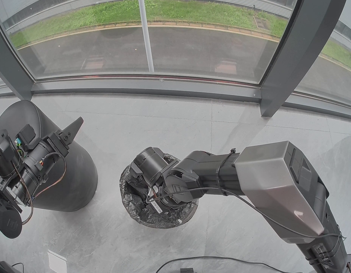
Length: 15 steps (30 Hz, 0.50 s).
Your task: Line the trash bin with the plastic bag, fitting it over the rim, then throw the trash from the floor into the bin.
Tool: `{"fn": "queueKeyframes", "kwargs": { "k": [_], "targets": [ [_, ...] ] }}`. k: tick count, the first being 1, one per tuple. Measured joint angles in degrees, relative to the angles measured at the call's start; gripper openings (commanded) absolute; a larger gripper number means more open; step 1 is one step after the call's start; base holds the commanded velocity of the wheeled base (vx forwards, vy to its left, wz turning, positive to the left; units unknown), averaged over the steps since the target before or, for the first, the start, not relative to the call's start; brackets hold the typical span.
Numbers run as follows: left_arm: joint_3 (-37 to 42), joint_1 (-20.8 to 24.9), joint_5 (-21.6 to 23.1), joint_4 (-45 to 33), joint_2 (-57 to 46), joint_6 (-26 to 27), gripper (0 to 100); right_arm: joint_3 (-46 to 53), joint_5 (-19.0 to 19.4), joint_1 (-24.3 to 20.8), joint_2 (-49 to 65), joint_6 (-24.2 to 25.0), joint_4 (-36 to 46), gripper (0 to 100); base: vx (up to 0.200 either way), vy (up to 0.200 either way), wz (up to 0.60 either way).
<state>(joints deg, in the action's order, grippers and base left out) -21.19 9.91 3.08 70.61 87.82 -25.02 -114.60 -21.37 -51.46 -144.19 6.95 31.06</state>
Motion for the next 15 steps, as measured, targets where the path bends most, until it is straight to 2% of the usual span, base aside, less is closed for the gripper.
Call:
{"fn": "queueKeyframes", "kwargs": {
  "k": [2, 15],
  "targets": [
    [0.0, 0.0, 0.0, 0.0, 0.1, 0.0, 100, 0.0, 1.9, 0.1, -0.2, 1.6, -0.2, 100, 0.000, 0.000, 0.00],
    [0.0, 0.2, 0.0, 0.0, 1.3, 0.0, 100, 0.0, 6.6, 1.6, -0.7, 6.3, -3.8, 100, 0.000, 0.000, 0.00]
  ]
}}
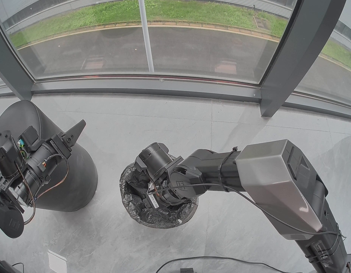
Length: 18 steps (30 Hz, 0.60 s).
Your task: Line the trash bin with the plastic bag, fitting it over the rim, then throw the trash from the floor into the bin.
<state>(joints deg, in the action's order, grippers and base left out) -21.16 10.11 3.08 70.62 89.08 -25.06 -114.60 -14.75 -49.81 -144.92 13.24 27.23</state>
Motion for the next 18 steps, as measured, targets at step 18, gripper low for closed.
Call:
{"fn": "queueKeyframes", "kwargs": {
  "k": [18],
  "targets": [
    [0.0, 0.0, 0.0, 0.1, 1.7, 0.0, 100, 0.0, 10.5, 3.6, -6.8, -0.2, -13.4, 100, 0.000, 0.000, 0.00]
  ]
}}
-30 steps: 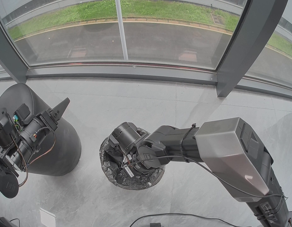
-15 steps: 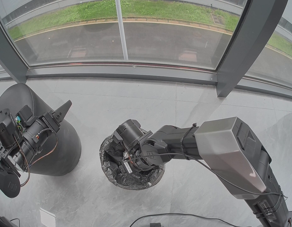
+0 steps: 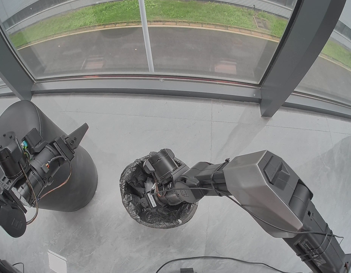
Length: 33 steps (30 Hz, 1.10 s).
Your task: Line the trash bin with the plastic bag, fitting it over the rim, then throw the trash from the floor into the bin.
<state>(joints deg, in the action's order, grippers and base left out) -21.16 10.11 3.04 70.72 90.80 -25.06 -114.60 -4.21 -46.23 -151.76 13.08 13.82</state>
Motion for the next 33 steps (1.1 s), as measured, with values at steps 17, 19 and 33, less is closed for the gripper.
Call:
{"fn": "queueKeyframes", "kwargs": {
  "k": [17, 19, 33],
  "targets": [
    [0.8, 1.8, -0.5, 0.6, 2.5, 0.1, 100, 0.0, 5.5, 4.3, -6.1, -4.5, -5.6, 100, 0.000, 0.000, 0.00],
    [0.8, 1.9, -0.5, 0.6, 2.7, 0.1, 100, 0.0, 5.6, 4.2, -6.3, -4.6, -5.6, 100, 0.000, 0.000, 0.00],
    [0.9, 1.9, -0.5, 0.6, 3.2, 0.1, 100, 0.0, 5.0, 3.6, -5.4, -6.9, -5.2, 100, 0.000, 0.000, 0.00]
  ]
}}
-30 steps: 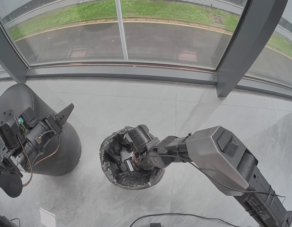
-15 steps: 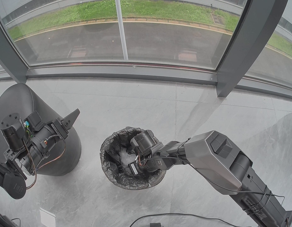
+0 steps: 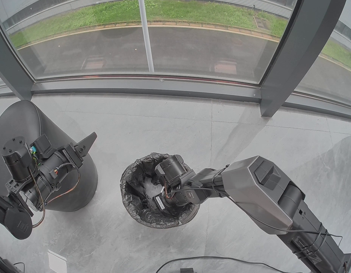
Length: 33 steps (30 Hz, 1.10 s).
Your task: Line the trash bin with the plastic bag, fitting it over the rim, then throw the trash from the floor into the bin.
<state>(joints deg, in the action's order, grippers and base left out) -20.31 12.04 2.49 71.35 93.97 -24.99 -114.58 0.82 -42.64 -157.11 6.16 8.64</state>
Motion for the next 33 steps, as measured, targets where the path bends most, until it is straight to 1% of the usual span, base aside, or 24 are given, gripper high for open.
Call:
{"fn": "queueKeyframes", "kwargs": {
  "k": [7, 12, 15, 21, 23, 25, 29, 33],
  "targets": [
    [0.0, 0.1, 0.0, 0.0, -0.3, 0.0, 100, 0.0, -0.4, -1.8, 4.4, -1.5, 3.1, 100, 0.000, 0.000, 0.00],
    [0.0, 0.2, 0.0, 0.1, -1.0, -0.2, 100, 0.0, -3.7, -2.9, 7.2, -5.0, 5.0, 100, 0.000, 0.000, 0.00],
    [0.0, 0.9, -0.1, 0.1, -2.0, -0.2, 100, 0.0, -5.4, -3.2, 8.5, -6.1, 7.6, 100, 0.000, 0.000, 0.00],
    [0.4, 2.3, -0.4, 0.1, -4.4, -0.2, 100, 0.0, -6.5, -3.4, 11.3, -6.7, 14.4, 100, 0.000, 0.000, 0.00],
    [0.5, 2.5, -0.4, 0.1, -4.9, -0.1, 100, 0.0, -6.8, -3.4, 12.1, -7.5, 15.4, 100, 0.000, 0.000, 0.00],
    [0.6, 2.6, -0.5, 0.1, -5.3, -0.1, 100, 0.0, -8.4, -3.5, 12.9, -7.9, 15.5, 100, 0.000, 0.000, 0.00],
    [0.7, 2.9, -0.5, 0.1, -5.8, -0.1, 100, 0.0, -11.1, -4.1, 13.6, -7.6, 15.1, 100, 0.000, 0.000, 0.00],
    [1.0, 3.5, -0.5, 0.0, -6.4, -0.1, 100, 0.0, -11.3, -4.7, 13.8, -5.1, 13.9, 100, 0.000, 0.000, 0.00]
  ]
}}
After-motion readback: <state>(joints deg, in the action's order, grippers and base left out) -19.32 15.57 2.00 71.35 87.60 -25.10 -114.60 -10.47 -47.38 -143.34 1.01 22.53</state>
